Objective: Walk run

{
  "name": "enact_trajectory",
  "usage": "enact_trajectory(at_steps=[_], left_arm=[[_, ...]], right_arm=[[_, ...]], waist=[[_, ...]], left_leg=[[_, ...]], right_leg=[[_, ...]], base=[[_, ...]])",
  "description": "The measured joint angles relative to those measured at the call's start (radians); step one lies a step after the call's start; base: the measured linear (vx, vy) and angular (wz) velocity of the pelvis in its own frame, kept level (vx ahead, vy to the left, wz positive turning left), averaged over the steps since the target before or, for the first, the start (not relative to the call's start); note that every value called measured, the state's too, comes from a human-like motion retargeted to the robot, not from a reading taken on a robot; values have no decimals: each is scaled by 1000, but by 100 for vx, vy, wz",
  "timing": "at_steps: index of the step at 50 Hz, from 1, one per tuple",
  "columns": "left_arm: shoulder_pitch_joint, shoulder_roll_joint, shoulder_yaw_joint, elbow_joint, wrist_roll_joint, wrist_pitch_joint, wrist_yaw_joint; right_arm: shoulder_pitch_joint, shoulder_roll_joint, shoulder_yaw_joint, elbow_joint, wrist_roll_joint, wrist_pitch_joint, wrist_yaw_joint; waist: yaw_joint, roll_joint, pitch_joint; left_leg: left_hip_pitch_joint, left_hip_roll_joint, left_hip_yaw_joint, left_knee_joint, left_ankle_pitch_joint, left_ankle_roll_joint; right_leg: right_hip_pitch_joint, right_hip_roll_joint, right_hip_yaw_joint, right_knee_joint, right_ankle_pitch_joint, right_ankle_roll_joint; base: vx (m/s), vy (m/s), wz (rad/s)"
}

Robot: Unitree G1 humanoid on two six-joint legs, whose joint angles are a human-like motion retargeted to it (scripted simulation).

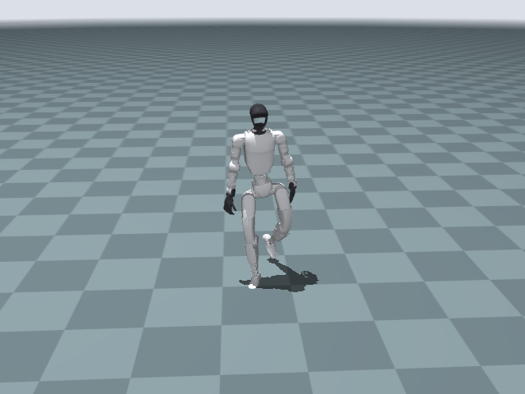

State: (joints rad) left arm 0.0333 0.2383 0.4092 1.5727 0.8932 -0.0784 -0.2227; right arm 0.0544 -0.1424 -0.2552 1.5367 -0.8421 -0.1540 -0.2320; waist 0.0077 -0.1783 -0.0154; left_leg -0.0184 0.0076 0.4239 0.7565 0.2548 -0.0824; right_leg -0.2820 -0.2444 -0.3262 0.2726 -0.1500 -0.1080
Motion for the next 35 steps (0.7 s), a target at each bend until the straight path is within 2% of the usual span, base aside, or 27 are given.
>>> enact_trajectory(at_steps=[2, 5, 10, 15, 17, 18, 20, 22, 25, 26, 27, 31, 32, 35], left_arm=[[12, -7, 14, 14, 33, 16, -10], [37, -27, 32, 11, 46, 26, -16], [61, -61, 53, 1, 7, 26, -3], [50, -83, 46, 3, 13, 51, -48], [47, -82, 40, -6, 36, 53, -70], [43, -79, 36, -12, 47, 54, -75], [33, -73, 27, -23, 65, 56, -70], [28, -70, 26, -33, 70, 51, -54], [23, -70, 50, -40, 49, 43, -34], [23, -69, 56, -43, 32, 44, -32], [23, -68, 61, -45, 14, 45, -30], [19, -58, 65, -62, -35, 36, -33], [14, -53, 68, -70, -38, 32, -37], [-17, -23, 54, -94, -44, 23, -39]], right_arm=[[-43, -6, 20, -2, -6, 10, -9], [-109, -20, 55, -10, -20, 20, -20], [-200, -28, 83, -79, -56, 8, -26], [-255, -17, 101, -153, -57, 35, -66], [-262, -4, 108, -166, -52, 35, -80], [-262, 4, 111, -170, -46, 35, -84], [-253, 13, 111, -171, -35, 30, -87], [-230, 15, 108, -158, -38, 27, -82], [-187, 17, 112, -126, -83, 64, -80], [-169, 20, 112, -112, -108, 89, -89], [-153, 21, 112, -96, -133, 113, -98], [-100, 2, 124, -36, -210, 164, -94], [-90, -3, 130, -30, -224, 168, -86], [-68, -11, 131, -18, -226, 170, -74]], waist=[[20, -4, 9], [64, 17, 8], [128, 64, 13], [177, 96, 21], [187, 89, 15], [188, 88, 12], [196, 89, 3], [221, 85, -7], [265, 62, -15], [262, 62, -20], [258, 66, -26], [229, 119, -53], [219, 129, -54], [191, 131, -45]], left_leg=[[-98, 57, 32, 109, -80, 40], [-245, 96, 20, 123, -179, 20], [-407, 120, 65, -152, -293, 60], [-518, 36, -88, -518, -305, 118], [-547, 10, -125, -592, -302, 106], [-552, 0, -132, -602, -297, 108], [-559, -17, -159, -572, -240, 152], [-548, -1, -127, -517, -222, 168], [-530, 45, -82, -424, -234, 158], [-519, 32, -130, -413, -254, 167], [-499, 27, -154, -408, -275, 178], [-358, 97, -69, -457, -343, 199], [-332, 102, -72, -465, -358, 196], [-255, 89, -42, -510, -384, 191]], right_leg=[[59, -3, -52, -36, -13, 7], [131, 46, -77, -108, -20, 13], [240, 136, -100, -192, -51, 30], [350, 190, -87, -240, -94, 65], [381, 188, -77, -242, -113, 86], [396, 191, -77, -239, -122, 97], [422, 195, -77, -230, -136, 124], [443, 191, -55, -207, -130, 159], [458, 160, 15, -140, -57, 218], [453, 154, 30, -98, -4, 222], [444, 152, 41, -50, 56, 220], [334, 152, 41, 273, 304, 160], [293, 137, 26, 370, 324, 151], [149, 56, -4, 602, 226, 127]], base=[[55, -10, 23], [57, -9, -11], [56, -6, -17], [57, 1, -30], [80, 4, -26], [78, 5, -14], [73, 5, -13], [67, 5, -54], [80, 8, -90], [111, 17, -62], [100, 15, -36], [66, 11, -53], [74, 15, -90], [69, 13, -63]])
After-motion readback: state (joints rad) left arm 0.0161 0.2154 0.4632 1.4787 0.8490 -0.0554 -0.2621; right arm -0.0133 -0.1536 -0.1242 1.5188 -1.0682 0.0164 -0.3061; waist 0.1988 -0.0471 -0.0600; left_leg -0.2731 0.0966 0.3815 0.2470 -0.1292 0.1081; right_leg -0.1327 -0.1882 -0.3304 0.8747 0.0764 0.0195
